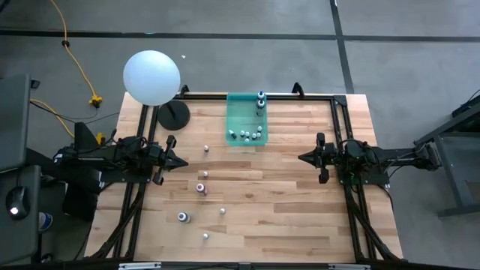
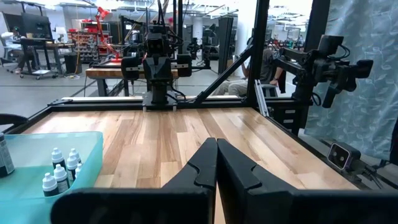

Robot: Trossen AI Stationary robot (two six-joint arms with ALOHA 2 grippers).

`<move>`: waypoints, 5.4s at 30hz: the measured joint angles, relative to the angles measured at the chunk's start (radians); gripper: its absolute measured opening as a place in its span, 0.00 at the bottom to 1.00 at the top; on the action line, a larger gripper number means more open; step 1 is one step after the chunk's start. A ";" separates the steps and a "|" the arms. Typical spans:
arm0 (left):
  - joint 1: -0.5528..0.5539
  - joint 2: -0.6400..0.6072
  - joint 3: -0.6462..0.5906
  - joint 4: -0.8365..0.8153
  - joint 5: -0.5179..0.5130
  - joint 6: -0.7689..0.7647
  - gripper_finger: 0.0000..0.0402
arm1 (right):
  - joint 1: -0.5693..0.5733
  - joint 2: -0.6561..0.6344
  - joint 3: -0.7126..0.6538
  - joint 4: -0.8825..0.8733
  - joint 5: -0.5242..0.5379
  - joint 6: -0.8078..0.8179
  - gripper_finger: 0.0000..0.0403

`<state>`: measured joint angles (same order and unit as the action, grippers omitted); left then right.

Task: Pick & Place food coloring
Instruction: Put the pink food coloring bottle into the light blue bin

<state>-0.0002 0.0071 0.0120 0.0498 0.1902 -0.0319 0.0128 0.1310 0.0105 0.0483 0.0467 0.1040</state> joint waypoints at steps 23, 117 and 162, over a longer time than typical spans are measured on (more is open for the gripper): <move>0.000 0.000 0.000 0.000 0.000 -0.142 0.00 | 0.000 0.000 0.000 0.000 -0.001 0.000 0.00; -0.310 1.433 1.063 -0.946 -0.174 -0.132 0.46 | 0.000 0.000 0.000 -0.007 -0.001 0.000 0.00; -0.308 1.469 1.040 -0.912 -0.197 -0.122 0.31 | 0.000 0.000 0.000 -0.007 -0.001 0.000 0.00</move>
<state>-0.3080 1.4763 1.0523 -0.8618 -0.0071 -0.1538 0.0132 0.1310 0.0105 0.0410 0.0460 0.1036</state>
